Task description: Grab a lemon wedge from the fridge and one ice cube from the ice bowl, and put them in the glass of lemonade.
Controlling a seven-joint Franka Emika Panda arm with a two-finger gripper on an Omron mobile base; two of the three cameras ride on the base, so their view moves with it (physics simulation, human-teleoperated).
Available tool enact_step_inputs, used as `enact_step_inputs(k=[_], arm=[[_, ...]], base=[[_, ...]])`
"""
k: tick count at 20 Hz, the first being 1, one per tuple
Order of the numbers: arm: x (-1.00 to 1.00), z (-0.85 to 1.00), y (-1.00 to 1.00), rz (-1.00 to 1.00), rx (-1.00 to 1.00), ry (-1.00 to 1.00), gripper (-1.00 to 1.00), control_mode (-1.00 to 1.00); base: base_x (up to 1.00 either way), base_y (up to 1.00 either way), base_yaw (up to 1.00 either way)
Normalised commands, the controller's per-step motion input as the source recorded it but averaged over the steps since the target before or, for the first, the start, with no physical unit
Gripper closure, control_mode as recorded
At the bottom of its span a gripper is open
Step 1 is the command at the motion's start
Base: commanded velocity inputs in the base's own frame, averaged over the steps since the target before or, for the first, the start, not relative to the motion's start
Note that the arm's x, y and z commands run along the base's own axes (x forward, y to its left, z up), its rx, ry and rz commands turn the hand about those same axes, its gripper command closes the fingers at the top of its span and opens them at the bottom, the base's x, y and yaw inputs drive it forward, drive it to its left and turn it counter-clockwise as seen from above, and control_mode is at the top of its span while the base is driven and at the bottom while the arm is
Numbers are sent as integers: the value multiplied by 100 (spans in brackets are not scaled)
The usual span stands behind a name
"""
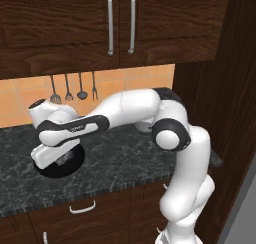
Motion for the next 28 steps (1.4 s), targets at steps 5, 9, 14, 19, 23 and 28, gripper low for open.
enact_step_inputs(k=[5,9,14,19,23,28], arm=[[-45,39,-100,0,1,0,100,-100],[-43,24,-100,0,1,0,100,-100],[-26,15,-100,0,0,0,100,-100],[-9,19,-100,-7,0,1,100,-100],[0,27,-100,-14,0,3,100,-100],[0,40,-100,-30,0,0,100,-100]], base=[[0,0,0],[0,0,0],[0,0,0],[0,0,0],[0,0,0],[0,0,0]])
